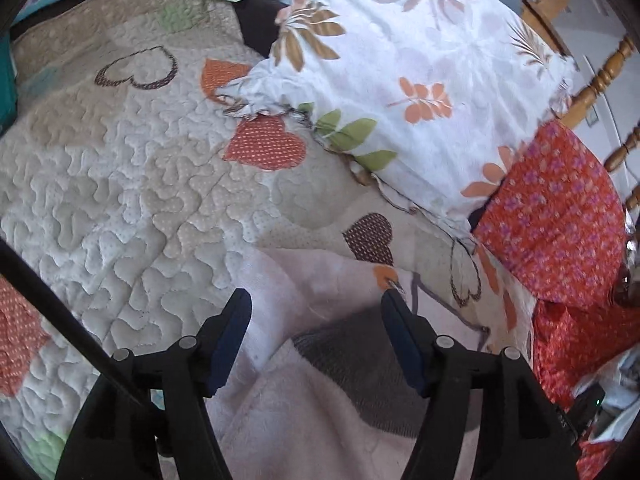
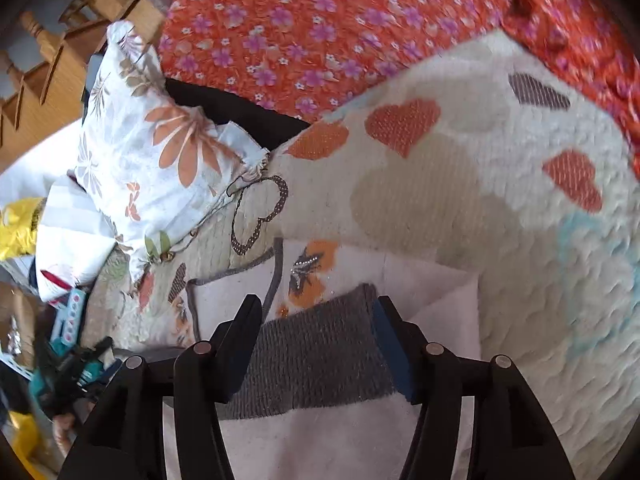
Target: Fold small clothes
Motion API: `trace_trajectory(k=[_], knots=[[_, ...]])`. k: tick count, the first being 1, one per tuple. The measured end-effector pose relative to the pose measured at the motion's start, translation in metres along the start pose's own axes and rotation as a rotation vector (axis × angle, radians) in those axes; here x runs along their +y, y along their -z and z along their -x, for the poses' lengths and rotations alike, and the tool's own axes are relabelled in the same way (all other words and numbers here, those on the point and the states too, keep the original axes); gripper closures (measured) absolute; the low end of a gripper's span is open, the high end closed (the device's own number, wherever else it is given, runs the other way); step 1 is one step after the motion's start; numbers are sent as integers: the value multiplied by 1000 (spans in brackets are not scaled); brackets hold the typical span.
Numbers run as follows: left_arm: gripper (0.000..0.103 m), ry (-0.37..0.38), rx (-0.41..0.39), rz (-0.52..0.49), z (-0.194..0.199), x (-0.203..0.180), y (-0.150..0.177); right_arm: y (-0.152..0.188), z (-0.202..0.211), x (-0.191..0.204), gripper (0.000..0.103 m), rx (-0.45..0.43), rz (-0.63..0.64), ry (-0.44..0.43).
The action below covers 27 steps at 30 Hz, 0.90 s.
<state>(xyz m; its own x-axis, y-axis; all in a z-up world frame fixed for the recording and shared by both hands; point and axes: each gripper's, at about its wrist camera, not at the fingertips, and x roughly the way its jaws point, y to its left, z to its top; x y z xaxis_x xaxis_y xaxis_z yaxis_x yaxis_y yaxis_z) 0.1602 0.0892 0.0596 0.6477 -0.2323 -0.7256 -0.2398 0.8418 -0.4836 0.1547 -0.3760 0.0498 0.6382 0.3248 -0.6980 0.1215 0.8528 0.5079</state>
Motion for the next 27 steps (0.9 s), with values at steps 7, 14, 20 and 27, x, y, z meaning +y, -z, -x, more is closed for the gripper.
trace_trajectory(k=[7, 14, 20, 27], knots=[[34, -113, 34, -152, 10, 1, 22, 21, 7, 6, 39, 32, 82, 77], [34, -75, 192, -247, 21, 31, 66, 45, 28, -6, 39, 74, 86, 98], [34, -41, 250, -355, 22, 45, 101, 82, 61, -16, 39, 118, 112, 109], [96, -78, 253, -481, 30, 21, 119, 131, 78, -31, 35, 171, 102, 125]])
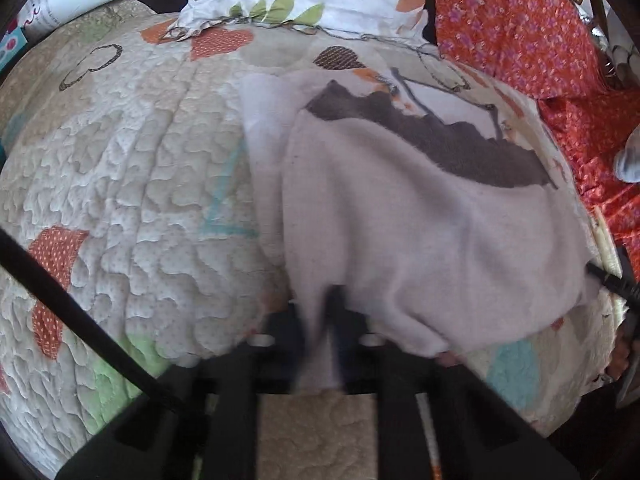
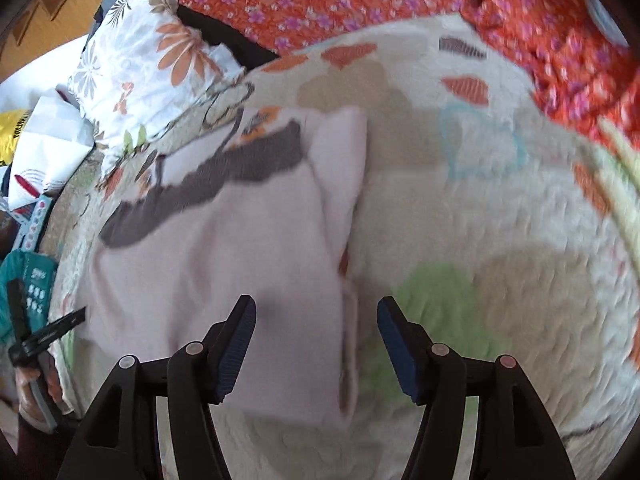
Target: Fold small clothes
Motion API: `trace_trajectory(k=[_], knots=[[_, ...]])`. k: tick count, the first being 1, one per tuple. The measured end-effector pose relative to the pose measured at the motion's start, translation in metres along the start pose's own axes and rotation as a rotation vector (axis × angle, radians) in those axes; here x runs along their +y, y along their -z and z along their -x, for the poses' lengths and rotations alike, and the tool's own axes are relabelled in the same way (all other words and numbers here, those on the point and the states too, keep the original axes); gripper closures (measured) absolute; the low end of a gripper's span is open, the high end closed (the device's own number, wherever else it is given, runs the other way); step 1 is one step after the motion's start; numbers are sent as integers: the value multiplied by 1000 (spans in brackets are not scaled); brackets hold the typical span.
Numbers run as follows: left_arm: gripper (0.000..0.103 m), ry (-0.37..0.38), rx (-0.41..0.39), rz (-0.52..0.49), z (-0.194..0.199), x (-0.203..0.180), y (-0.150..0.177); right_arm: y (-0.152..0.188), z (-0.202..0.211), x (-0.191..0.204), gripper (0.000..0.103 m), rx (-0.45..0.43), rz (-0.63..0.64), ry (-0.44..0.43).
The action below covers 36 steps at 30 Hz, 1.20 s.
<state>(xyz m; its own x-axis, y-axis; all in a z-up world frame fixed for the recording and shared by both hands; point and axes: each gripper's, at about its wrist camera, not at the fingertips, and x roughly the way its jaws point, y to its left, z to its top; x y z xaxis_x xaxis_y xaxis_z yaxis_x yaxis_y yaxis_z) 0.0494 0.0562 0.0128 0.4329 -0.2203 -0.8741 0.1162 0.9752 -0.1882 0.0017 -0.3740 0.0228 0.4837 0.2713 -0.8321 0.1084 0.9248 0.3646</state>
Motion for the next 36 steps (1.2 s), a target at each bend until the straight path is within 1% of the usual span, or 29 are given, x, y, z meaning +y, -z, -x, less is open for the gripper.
trace_trajectory(k=[1, 2, 3, 5, 6, 7, 8, 9, 10, 11, 12, 13, 14, 16, 18, 20, 22, 23, 24, 25, 26, 27, 28, 31, 36], knots=[[97, -27, -8, -9, 3, -2, -1, 6, -3, 1, 39, 29, -3, -33], [97, -41, -13, -11, 4, -3, -3, 9, -5, 2, 74, 50, -3, -61], [98, -56, -15, -7, 6, -3, -4, 10, -7, 4, 96, 71, 4, -67], [98, -99, -15, 11, 11, 2, -5, 9, 1, 2, 97, 65, 16, -35], [98, -107, -13, 24, 12, 5, -4, 7, 7, -2, 98, 55, 10, 10], [98, -115, -7, 35, 13, 8, -2, 5, 11, -7, 98, 47, -2, 40], [98, -134, 1, 38, 12, 8, -1, 4, 16, -18, 98, 38, -37, 65], [98, -168, 6, 34, 11, 8, 1, 3, 17, -24, 99, 40, -56, 80], [98, -181, 7, 30, 12, 8, 3, 3, 16, -28, 99, 44, -67, 109], [98, -176, 6, 34, 13, 8, 5, 4, 14, -32, 99, 55, -77, 119], [96, -158, -1, 43, 16, 10, 6, 3, 13, -35, 98, 61, -86, 108], [90, -152, -8, 52, 20, 11, 7, 2, 14, -37, 98, 61, -99, 85], [89, -160, -25, 68, 27, 14, 9, 0, 16, -37, 97, 54, -105, 81], [69, -176, -63, 97, 39, 20, 11, -3, 26, -39, 94, 10, -119, 88], [60, -200, -111, 139, 52, 29, 13, -7, 33, -38, 88, -34, -139, 91], [56, -220, -155, 169, 63, 31, 15, -11, 41, -36, 88, -92, -154, 85], [49, -218, -187, 180, 70, 27, 15, -14, 44, -23, 88, -138, -132, 58], [47, -217, -207, 176, 73, 19, 14, -15, 44, -15, 87, -152, -112, 46], [43, -214, -219, 167, 74, 13, 13, -15, 41, -4, 87, -164, -81, 35], [38, -207, -230, 156, 74, 5, 12, -14, 38, 5, 86, -165, -59, 32], [35, -197, -236, 145, 72, -3, 11, -14, 31, 18, 84, -154, -29, 25], [31, -185, -237, 131, 69, -11, 11, -14, 25, 27, 82, -139, -7, 8], [31, -175, -229, 114, 63, -20, 10, -14, 16, 39, 82, -123, 14, -8], [31, -144, -179, 55, 37, -46, 7, -12, -3, 60, 82, -94, 61, 5], [31, -144, -96, 35, -2, -61, 5, -6, -38, 76, 82, -54, 159, 91]])
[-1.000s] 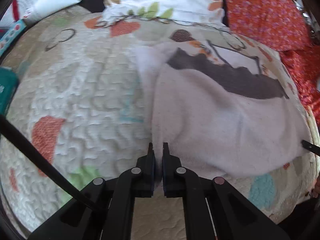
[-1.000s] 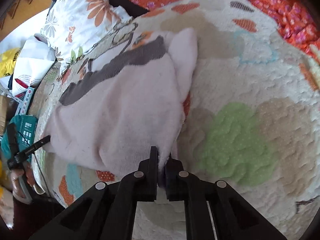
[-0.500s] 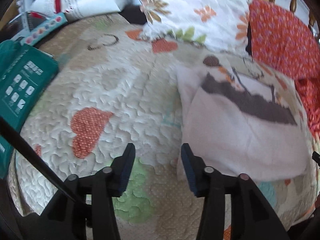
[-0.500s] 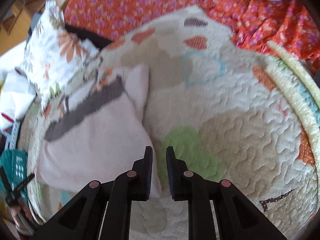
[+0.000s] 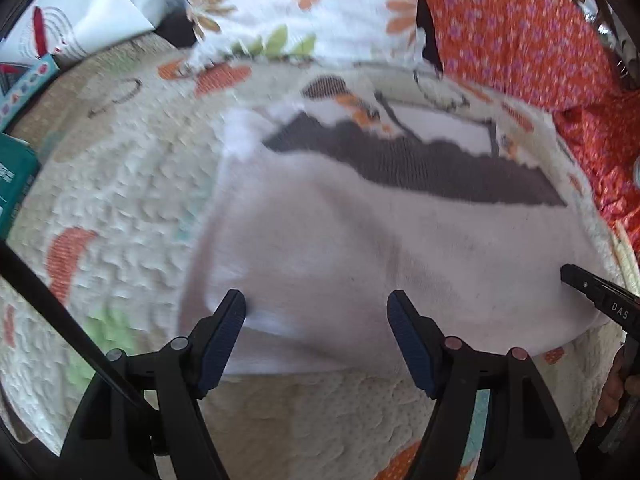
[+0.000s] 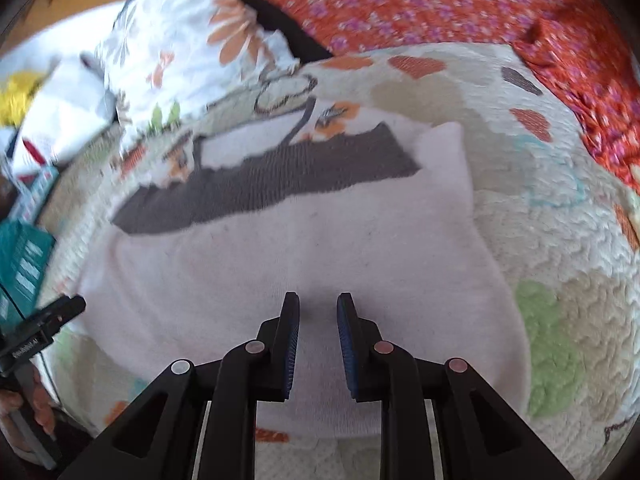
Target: Fold small clothes
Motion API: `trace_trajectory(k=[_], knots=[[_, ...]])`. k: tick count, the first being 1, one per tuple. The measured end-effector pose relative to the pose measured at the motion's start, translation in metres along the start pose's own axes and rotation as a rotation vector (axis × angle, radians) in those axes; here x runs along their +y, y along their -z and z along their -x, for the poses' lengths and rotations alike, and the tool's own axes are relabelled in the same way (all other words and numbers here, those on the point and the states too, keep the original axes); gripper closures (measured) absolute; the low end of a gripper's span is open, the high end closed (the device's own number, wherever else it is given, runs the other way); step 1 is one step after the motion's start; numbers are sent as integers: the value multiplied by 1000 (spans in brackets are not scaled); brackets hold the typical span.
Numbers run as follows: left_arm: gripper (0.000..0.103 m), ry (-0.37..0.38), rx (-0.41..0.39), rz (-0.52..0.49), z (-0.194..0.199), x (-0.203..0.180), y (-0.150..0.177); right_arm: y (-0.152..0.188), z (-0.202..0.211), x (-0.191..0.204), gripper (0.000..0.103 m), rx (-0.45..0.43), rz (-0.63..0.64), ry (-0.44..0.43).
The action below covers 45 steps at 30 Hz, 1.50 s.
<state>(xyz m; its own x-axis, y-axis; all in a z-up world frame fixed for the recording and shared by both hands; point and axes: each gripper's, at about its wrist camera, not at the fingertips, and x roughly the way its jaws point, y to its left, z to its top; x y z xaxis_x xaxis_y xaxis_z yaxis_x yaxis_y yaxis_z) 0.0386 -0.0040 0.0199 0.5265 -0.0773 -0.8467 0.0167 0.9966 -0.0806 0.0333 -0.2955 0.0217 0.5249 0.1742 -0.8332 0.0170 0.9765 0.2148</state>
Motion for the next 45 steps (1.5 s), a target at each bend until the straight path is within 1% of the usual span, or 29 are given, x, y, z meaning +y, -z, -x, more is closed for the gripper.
trace_trajectory(k=[2, 8, 10, 12, 13, 14, 15, 16, 17, 18, 20, 22, 23, 26, 34, 41, 43, 45], knots=[[31, -18, 16, -4, -10, -4, 3, 2, -4, 2, 80, -9, 22, 19], [26, -70, -4, -40, -16, -16, 10, 1, -8, -2, 66, -33, 23, 13], [23, -78, -11, -43, -16, -16, 11, 0, -9, 0, 57, -40, 22, 1], [20, -84, -20, -44, -16, -13, 13, 0, -11, 3, 41, -42, 26, -16], [20, -84, -22, -42, -16, -13, 13, 0, -12, 7, 37, -43, 33, -18], [20, -83, -21, -40, -15, -12, 13, 1, -13, 11, 29, -44, 47, -16], [20, -81, -17, -41, -14, -12, 13, 2, -15, 17, 22, -46, 67, -8], [20, -78, -14, -42, -13, -12, 13, 3, -16, 20, 19, -50, 85, 0], [20, -67, -12, -40, -10, -12, 13, 5, -18, 26, 14, -54, 113, 16], [20, -56, -16, -36, -6, -11, 13, 8, -20, 32, 9, -56, 141, 32], [20, -34, -37, -26, 4, -8, 13, 13, -26, 43, 1, -51, 204, 73], [20, -51, -83, -24, 18, -3, 14, 15, -29, 49, 0, -57, 227, 107], [20, -66, -101, -26, 23, -1, 15, 15, -29, 48, 0, -61, 217, 107], [20, -103, -128, -27, 33, 8, 15, 15, -30, 47, 0, -73, 201, 118], [20, -125, -118, 18, 35, 26, 13, 17, -29, 48, 0, -64, 202, 123], [20, -153, -101, 22, 29, 26, 12, 22, -24, 48, 0, -77, 202, 115], [20, -153, -94, 24, 27, 26, 12, 19, -19, 47, 4, -71, 194, 110], [20, -152, -85, 27, 24, 26, 11, 16, -8, 43, 13, -90, 175, 88]])
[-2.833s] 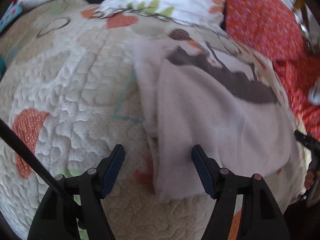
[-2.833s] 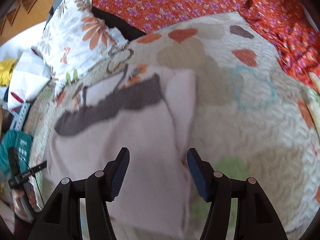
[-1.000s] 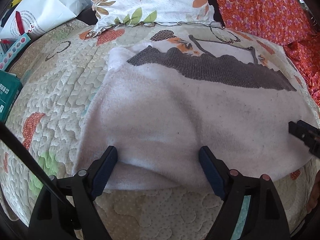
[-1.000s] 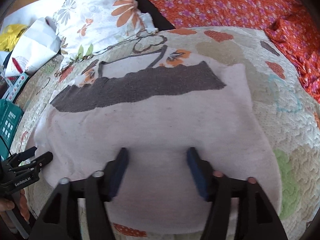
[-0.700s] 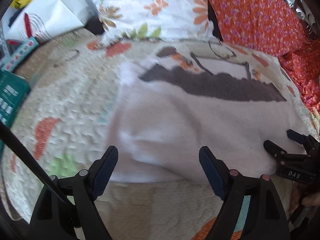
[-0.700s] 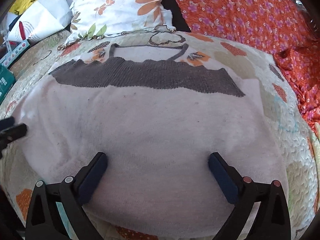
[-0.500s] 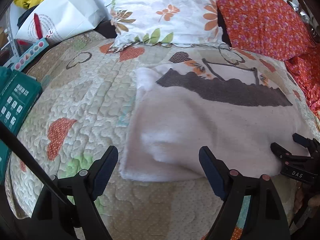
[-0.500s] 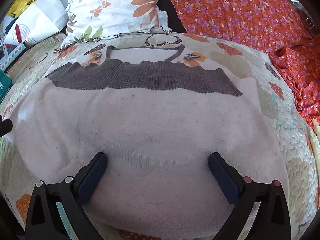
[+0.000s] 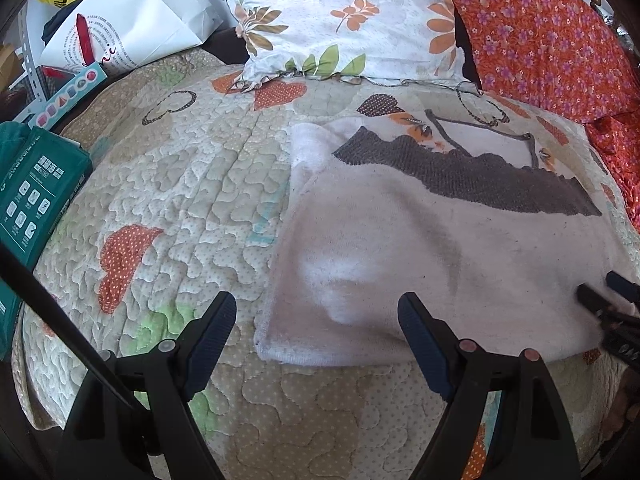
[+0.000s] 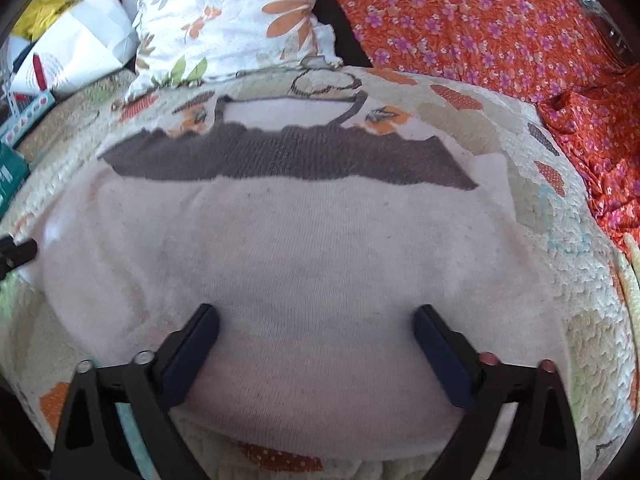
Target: Fold small clothes
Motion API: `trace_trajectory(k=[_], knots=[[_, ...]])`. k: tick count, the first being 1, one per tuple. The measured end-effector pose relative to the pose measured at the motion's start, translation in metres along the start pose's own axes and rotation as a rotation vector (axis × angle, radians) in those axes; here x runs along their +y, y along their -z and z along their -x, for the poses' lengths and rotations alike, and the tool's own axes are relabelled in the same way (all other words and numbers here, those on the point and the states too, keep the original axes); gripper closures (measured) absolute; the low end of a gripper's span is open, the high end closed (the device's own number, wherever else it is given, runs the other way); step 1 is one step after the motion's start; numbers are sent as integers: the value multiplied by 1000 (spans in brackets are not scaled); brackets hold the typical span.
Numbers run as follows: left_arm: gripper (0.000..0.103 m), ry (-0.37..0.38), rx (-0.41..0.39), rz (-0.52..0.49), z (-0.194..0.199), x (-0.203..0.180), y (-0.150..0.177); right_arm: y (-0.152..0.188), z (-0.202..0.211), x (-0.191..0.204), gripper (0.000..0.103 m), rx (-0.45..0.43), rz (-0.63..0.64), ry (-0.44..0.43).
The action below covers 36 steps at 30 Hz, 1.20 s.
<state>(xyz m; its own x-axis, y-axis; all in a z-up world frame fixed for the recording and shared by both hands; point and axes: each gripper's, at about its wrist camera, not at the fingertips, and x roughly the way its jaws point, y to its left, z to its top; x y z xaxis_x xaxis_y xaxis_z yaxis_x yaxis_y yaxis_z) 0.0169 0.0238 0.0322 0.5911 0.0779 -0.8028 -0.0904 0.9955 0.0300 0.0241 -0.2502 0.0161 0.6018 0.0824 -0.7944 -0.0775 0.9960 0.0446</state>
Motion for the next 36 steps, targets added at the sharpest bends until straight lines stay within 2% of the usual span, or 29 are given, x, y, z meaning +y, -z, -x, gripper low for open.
trace_trajectory(k=[7, 14, 19, 21, 24, 28, 30, 32, 36], knots=[[20, 6, 50, 23, -15, 3, -4, -3, 29, -23, 22, -89, -31, 5], [20, -3, 74, 89, -28, 16, -16, 3, 27, -30, 22, -72, -41, -14], [20, -32, 38, 187, -22, 51, -38, 7, 30, -11, 22, -77, 22, -52], [20, -42, 22, 237, -18, 71, -47, 8, 34, 10, 23, -83, 87, -66], [20, -54, -1, 308, -9, 100, -55, 12, 40, 61, 23, -88, 239, -115], [20, -74, -41, 351, 7, 126, -57, 18, 40, 128, 23, -111, 400, -158], [20, -80, -60, 371, 15, 140, -57, 20, 33, 166, 27, -108, 471, -196], [20, -88, -76, 395, 22, 153, -56, 22, 24, 205, 29, -120, 561, -192], [20, -101, -96, 459, 31, 177, -52, 25, 4, 256, 35, -138, 689, -136]])
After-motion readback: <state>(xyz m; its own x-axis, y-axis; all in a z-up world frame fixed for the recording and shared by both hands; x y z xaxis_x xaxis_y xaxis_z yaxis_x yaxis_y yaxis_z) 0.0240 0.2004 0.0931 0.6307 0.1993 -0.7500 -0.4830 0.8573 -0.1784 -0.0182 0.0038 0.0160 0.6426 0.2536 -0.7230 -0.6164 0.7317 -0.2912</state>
